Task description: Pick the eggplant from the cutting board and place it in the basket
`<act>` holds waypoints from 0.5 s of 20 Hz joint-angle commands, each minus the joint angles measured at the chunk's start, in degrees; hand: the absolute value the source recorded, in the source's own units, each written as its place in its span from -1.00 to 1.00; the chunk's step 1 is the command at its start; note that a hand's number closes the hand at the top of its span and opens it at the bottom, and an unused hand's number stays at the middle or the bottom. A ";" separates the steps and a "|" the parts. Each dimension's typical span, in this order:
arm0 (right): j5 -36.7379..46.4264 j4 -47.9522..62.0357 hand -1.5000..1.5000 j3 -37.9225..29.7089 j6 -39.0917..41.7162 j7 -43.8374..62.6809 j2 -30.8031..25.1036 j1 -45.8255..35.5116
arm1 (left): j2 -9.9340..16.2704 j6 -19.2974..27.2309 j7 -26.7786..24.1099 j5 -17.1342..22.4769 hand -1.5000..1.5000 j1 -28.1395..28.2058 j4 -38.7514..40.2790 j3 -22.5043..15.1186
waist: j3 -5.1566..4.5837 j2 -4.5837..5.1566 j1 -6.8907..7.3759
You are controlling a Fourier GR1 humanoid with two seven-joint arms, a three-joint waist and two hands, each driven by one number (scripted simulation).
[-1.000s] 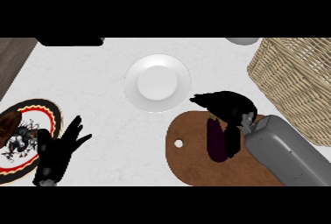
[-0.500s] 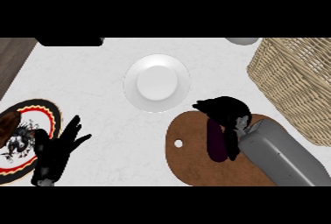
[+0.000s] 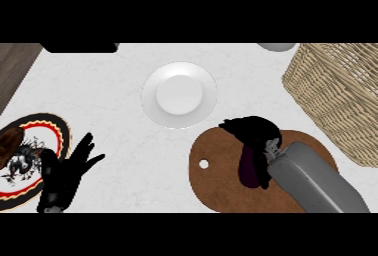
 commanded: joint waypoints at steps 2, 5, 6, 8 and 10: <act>3.57 2.21 -1.00 0.98 -3.07 0.25 3.61 2.52 | -0.03 0.73 5.70 -1.58 0.00 4.14 -2.65 -1.79 | -0.61 0.40 0.25; 3.38 -0.49 1.00 -0.30 1.53 -5.02 -0.57 0.47 | -0.73 -1.41 2.57 -0.45 0.00 2.16 2.12 -0.08 | -0.66 0.42 -0.11; 5.91 -1.48 1.00 2.04 -0.71 -6.10 -1.15 1.76 | -1.17 -0.54 1.56 -2.35 0.00 2.38 2.76 -1.14 | -0.65 0.43 -0.17; 9.02 0.50 1.00 3.30 -4.67 -9.25 -1.53 1.32 | 1.42 -2.43 4.27 -0.64 0.00 5.35 -3.01 -0.28 | -0.61 0.41 0.38; 9.70 -0.44 1.00 2.19 -2.70 -11.24 -3.90 -0.48 | -1.61 -0.63 1.59 -2.10 0.00 1.68 3.37 -0.14 | -0.66 0.46 -0.19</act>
